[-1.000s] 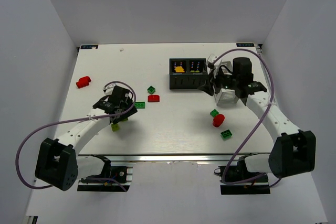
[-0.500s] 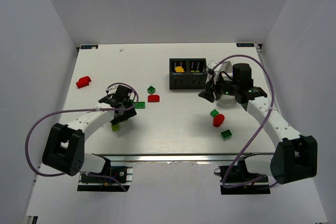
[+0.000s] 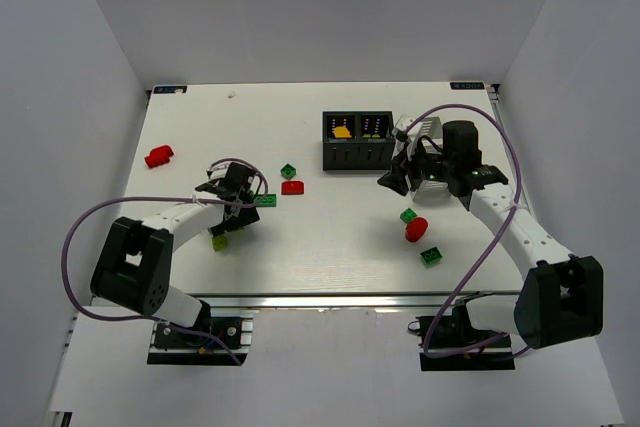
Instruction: Sort the legos into containers by color
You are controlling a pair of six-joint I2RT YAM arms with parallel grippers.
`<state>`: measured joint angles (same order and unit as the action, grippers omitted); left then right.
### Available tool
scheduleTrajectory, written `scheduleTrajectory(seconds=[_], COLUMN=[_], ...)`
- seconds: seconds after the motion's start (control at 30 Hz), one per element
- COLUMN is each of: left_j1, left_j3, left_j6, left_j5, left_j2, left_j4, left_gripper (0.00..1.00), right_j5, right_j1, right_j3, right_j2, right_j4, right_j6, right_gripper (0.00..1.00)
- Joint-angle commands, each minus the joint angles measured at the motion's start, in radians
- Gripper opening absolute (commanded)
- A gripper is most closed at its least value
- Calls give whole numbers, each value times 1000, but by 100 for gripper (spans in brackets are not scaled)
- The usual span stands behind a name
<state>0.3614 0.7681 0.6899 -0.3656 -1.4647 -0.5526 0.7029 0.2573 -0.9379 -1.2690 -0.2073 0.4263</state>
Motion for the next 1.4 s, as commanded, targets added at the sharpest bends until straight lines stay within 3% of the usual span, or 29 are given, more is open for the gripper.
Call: scheduleTrajectory(seconds=[0.0,0.17,0.53,0.73,1.0,1.23,1.37], left_j1=[-9,-16,-22,-22,-22,-21,-22], left_j3=[36,42,19,-9,-44,-87,-121], left_j6=[-33,-59,-76,-98,-154,-187,-211], left_j5=[-36,-35,-9,60,194,493,735], left_j2=[-6,-40,-42,18,142,250,297], left_j4=[36,59,95,131,181,316,455], left_gripper=[79,76,60,50,49,48,48], right_j5=[12,10,18,33,79,145,208], right_j1=[-4,-6,-6,-4,0,52,105], right_j3=[-30,-39,-55,-70,-96,-151,-220], right_j2=[-7,-10,-26,-36,-72,-127,-214], right_j4=[34,31,19,6,-1,-46,-14], right_j6=[-9,-6,-3,-1,-29,-40,-265], right_gripper=[55,55,55,55,55,57,56])
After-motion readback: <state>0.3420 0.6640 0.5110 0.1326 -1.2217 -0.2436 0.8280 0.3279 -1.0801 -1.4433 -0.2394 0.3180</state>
